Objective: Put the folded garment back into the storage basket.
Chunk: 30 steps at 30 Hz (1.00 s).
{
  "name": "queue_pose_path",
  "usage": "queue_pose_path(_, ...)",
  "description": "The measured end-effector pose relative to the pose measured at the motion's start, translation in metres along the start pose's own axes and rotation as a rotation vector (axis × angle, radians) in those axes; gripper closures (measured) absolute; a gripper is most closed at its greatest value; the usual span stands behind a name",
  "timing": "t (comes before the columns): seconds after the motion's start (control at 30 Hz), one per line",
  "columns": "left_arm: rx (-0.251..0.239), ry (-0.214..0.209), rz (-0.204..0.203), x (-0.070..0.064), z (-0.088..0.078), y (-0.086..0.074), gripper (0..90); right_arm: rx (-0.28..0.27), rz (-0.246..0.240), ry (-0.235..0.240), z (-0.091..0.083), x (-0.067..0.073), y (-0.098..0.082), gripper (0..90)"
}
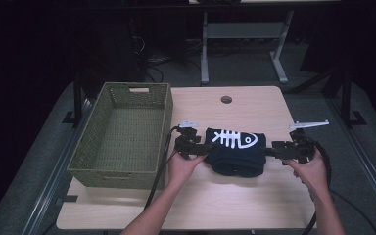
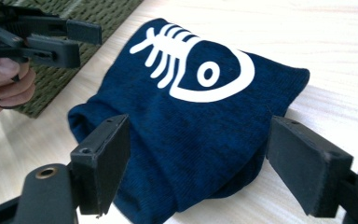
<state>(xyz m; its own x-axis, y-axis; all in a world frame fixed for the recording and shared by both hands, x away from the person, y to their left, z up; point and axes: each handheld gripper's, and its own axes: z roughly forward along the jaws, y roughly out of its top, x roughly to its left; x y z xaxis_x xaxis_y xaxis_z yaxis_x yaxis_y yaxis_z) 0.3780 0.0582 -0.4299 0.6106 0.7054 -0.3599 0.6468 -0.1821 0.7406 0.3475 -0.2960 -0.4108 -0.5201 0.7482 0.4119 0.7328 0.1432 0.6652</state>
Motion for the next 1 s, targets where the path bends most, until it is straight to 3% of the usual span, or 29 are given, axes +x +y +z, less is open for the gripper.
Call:
queue_pose_path(0.17,0.035,0.008,-0.060,0.008,0.018,-0.005,20.6,0.036,0.049,-0.023,0.013,-0.011,0.001,22.0)
queue_pose_path(0.5,0.089,0.021,-0.092,0.013,0.032,-0.009,22.0,0.094,0.101,-0.053,0.036,-0.025,-0.007,25.6)
queue_pose_path(0.73,0.100,0.018,-0.102,0.012,0.036,-0.011,24.3,0.096,0.124,-0.056,0.046,-0.026,-0.011,31.1)
queue_pose_path(1.0,0.115,0.018,-0.094,0.011,0.039,-0.013,28.7,0.111,0.110,-0.086,0.049,-0.023,-0.011,34.5)
